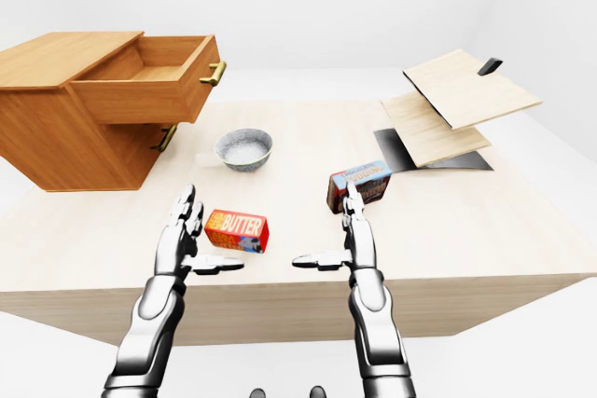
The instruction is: Close the top drawer of the cabinet.
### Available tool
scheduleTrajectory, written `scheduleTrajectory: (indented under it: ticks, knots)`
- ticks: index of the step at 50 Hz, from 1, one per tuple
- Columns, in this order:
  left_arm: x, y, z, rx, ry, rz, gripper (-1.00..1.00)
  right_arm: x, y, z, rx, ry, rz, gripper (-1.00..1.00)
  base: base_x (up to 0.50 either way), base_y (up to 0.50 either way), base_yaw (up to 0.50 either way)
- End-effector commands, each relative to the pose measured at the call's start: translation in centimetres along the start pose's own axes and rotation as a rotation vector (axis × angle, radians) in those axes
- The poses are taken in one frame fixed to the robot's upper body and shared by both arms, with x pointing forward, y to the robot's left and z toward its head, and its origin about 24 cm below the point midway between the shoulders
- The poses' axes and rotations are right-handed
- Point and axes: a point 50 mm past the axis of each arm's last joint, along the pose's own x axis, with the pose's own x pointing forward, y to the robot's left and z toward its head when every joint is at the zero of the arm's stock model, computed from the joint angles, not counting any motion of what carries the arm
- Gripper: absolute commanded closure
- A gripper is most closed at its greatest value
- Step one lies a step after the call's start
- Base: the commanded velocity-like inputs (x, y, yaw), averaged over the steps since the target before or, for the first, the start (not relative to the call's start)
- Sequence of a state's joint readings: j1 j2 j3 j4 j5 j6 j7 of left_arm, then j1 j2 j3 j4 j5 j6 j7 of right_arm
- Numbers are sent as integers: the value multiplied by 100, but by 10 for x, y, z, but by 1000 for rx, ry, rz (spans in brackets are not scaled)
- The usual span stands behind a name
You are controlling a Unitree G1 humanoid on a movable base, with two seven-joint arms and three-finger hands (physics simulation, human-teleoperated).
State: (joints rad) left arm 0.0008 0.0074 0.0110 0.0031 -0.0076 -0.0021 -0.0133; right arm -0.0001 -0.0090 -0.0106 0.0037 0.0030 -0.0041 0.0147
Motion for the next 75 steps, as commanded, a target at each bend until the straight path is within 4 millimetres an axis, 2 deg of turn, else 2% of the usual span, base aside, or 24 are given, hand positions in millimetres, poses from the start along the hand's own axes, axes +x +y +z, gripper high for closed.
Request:
scheduleTrajectory:
  ticks: [1,7,11,13,19,24,29,34,39,58,75]
  knots:
    - [-2,3,-3,0,11,-11,-100,-1,-4,0,-14,2,16,-100,0,0,0]
    - [-5,1,1,-5,13,-27,-100,-2,-7,6,-18,-3,6,-100,0,0,0]
    - [0,0,9,10,14,-35,-100,-3,-8,17,-13,-24,2,-100,0,0,0]
    - [4,0,25,17,-53,-39,-100,-2,-7,38,-8,-110,14,-100,0,0,0]
    - [13,0,59,25,-188,-43,-100,4,-10,78,-20,-276,16,-100,0,0,0]
    - [16,2,81,18,-280,-35,-100,4,-8,98,-22,-358,18,-100,0,0,0]
    - [11,0,91,10,-325,-38,-100,1,-8,90,-7,-328,20,-100,0,0,0]
    - [11,-1,84,14,-296,-41,-100,-1,-7,86,-1,-314,33,-100,4,-11,0]
    - [12,0,85,11,-302,-36,-100,1,-6,84,-15,-303,34,-100,13,-33,0]
    - [12,-5,81,10,-284,-43,-100,5,-3,86,-30,-307,47,-100,46,-14,0]
    - [13,-5,80,47,-279,-38,-100,3,-5,86,-30,-309,40,-100,0,0,0]
